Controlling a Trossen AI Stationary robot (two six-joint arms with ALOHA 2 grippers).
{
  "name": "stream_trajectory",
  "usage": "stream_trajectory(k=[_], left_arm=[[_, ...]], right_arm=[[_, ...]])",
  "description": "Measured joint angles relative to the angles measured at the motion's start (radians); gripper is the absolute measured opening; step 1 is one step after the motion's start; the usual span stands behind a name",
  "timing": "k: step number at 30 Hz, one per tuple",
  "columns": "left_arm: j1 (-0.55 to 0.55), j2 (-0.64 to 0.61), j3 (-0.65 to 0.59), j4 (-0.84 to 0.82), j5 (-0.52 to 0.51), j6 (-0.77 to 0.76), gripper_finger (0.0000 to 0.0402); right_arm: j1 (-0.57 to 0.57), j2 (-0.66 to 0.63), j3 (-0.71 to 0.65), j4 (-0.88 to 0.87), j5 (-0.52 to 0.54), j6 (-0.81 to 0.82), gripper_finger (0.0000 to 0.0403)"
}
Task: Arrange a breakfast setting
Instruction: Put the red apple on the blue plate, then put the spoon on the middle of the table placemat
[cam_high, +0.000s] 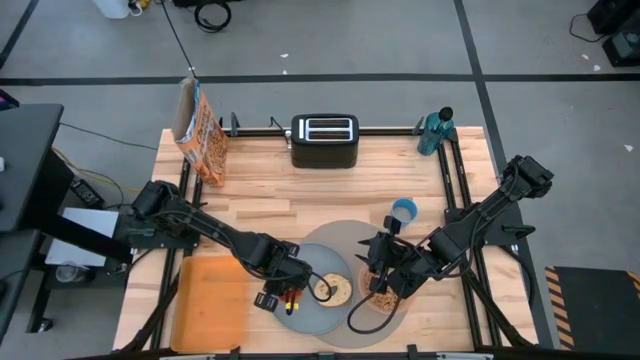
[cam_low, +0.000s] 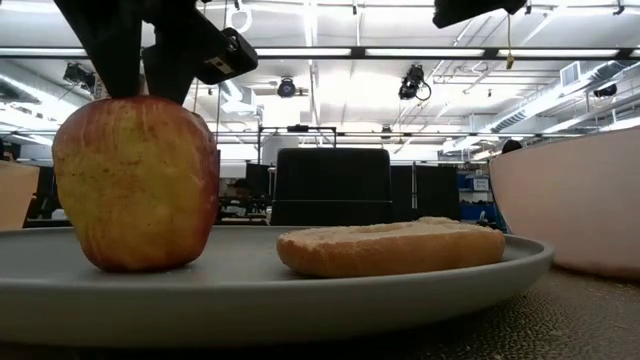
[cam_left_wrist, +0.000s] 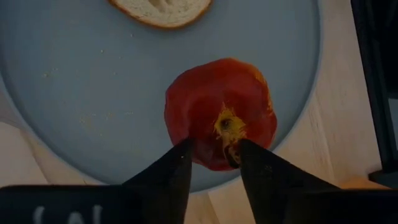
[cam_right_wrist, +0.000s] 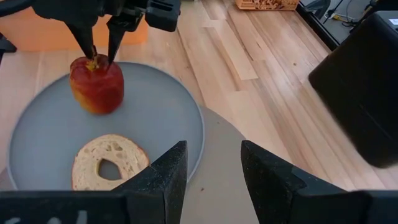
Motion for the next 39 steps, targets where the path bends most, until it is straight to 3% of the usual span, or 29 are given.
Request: stream_trajectory(k=[5,13,18,26,33,39], left_arm=[[0.000,-0.024,0.001,0.000,-0.015,0.002,0.0169],[-0.018,-0.144,-0.015,0.080,-0.199,0.117,0.0178],[-0.021,-0.251,-0.215,0.365,-0.237,0.233,0.0178],[0.016,-0.525,-0.565,0.698,-0.244,0.228,0.0178],[0.040,-0.697,-0.851,1.042,-0.255,0.227,0.0178],[0.053,-0.736,-1.012,1.212,-0.256,0.227,0.0178]], right_arm=[[0.000,0.000,0.000,-0.008,0.000,0.000,0.0158],[-0.002,0.000,0.000,-0.041,0.035,-0.001,0.0158],[-0.005,0.000,0.000,-0.104,0.056,0.022,0.0158],[-0.065,0.000,0.000,-0.336,0.160,0.163,0.0158],[-0.241,-0.002,0.000,-0.470,0.105,0.205,0.0158],[-0.483,-0.046,0.000,-0.555,0.043,0.146,0.0158]])
